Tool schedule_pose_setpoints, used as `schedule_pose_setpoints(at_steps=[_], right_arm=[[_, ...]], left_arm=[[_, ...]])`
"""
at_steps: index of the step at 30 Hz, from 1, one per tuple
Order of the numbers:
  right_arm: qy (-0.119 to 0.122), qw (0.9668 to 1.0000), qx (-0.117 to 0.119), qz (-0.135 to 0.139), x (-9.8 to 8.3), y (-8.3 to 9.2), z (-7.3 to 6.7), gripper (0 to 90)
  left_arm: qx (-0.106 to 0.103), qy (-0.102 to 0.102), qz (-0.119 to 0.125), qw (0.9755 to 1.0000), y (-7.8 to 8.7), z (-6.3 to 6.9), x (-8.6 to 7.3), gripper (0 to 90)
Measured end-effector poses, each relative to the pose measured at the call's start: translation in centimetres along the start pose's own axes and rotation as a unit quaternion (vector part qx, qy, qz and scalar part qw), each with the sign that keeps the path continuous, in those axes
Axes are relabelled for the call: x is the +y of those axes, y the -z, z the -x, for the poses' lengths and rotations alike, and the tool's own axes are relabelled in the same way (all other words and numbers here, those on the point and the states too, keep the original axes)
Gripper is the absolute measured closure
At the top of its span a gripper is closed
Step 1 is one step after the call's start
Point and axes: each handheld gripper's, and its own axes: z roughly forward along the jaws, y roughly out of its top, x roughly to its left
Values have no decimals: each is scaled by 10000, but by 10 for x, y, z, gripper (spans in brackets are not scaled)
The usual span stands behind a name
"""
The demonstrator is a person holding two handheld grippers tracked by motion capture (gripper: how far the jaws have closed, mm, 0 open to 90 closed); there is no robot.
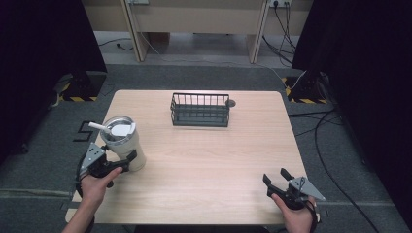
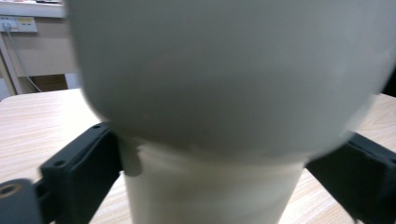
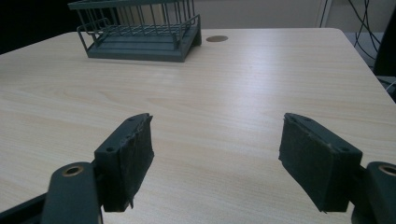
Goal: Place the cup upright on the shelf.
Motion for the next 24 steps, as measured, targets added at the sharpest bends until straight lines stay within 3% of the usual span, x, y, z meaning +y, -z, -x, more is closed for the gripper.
schedule_pose_setpoints(at_steps=[4, 8, 24], right_arm=[[-14, 10000, -4, -26, -1, -1, 0, 261], [-5, 10000, -13, -68, -2, -1, 1, 260], [-139, 9997, -14, -186, -3, -3, 2, 262]], left_arm=[[-21, 34, 41, 10000, -5, -1, -1, 14], [-19, 72, 182, 9998, -4, -4, -5, 70], [-33, -149, 184, 9997, -4, -5, -4, 96]])
